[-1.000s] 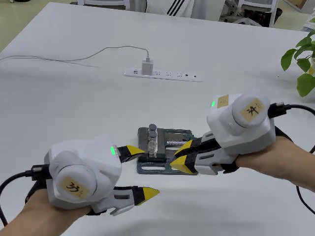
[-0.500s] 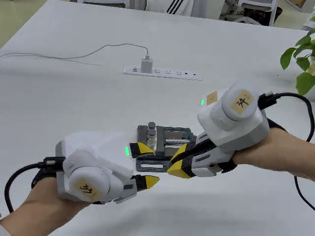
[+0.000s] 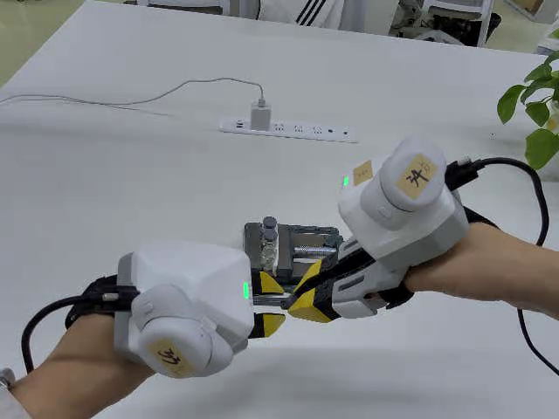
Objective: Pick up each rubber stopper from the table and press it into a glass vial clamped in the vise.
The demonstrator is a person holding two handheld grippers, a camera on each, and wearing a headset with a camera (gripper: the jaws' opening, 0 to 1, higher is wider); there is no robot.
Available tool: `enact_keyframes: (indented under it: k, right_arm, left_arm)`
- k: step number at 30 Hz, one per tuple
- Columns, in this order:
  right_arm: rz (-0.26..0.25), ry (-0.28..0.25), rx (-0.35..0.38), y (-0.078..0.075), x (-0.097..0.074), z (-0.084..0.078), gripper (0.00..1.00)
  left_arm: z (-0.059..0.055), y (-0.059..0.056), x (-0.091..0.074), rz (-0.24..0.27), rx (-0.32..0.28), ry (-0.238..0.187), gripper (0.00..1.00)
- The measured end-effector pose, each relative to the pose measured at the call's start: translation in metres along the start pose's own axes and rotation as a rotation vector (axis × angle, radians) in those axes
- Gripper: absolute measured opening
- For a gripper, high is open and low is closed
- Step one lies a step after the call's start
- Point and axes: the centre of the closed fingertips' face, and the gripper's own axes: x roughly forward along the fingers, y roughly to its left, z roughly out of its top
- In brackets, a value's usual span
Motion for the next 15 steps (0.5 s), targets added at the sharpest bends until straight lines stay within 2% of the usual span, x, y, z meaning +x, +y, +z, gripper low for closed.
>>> enact_keyframes:
  k: [15]
  right_arm:
    - [0.030, 0.020, 0.000, 0.0053, 0.0030, -0.0042, 0.07]
  left_arm:
    - [0.0028, -0.0076, 0.0008, -0.031, 0.062, 0.009, 0.05]
